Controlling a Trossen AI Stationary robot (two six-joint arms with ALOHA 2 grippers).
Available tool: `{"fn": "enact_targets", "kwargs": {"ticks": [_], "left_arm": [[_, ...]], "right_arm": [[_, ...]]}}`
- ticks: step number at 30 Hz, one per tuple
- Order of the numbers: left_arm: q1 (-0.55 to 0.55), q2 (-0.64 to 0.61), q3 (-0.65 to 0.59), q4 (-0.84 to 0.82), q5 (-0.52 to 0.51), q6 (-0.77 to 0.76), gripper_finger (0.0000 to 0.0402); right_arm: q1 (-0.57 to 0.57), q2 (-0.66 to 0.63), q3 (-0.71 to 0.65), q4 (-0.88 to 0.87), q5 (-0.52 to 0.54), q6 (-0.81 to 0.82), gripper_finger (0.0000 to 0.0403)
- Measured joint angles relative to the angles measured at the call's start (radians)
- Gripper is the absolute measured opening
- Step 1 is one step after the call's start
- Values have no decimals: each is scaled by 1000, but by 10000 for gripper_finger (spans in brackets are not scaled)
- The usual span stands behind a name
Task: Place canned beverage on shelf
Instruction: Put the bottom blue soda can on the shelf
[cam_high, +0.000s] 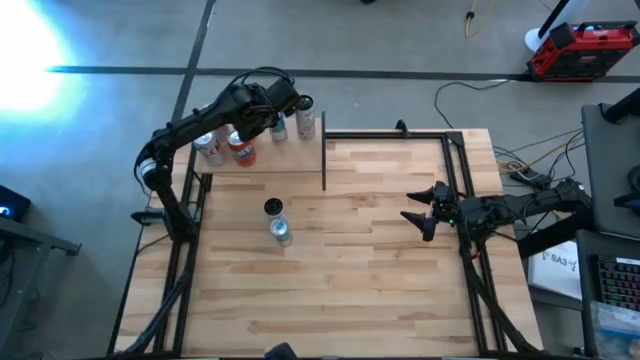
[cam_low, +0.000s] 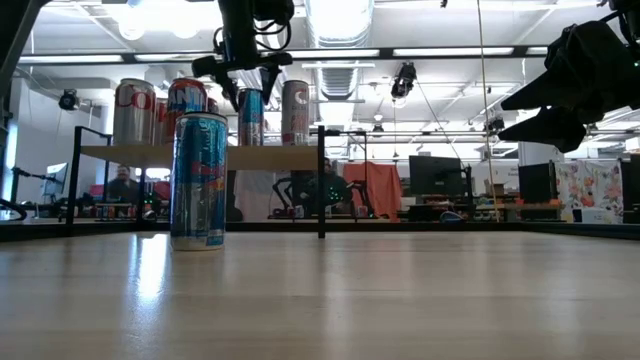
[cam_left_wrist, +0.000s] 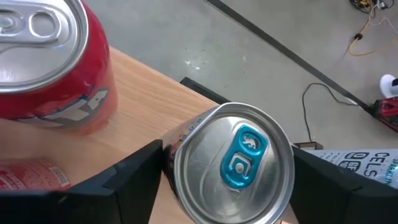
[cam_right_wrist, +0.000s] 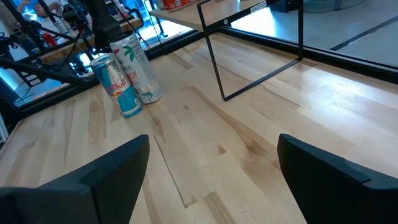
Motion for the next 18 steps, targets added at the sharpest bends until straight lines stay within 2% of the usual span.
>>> {"fn": "enact_targets", "kwargs": {"ticks": [18], "left_arm": [[0,2,0,1,-2,213,277]], "right_arm": [[0,0,0,0,0,0,336]]}}
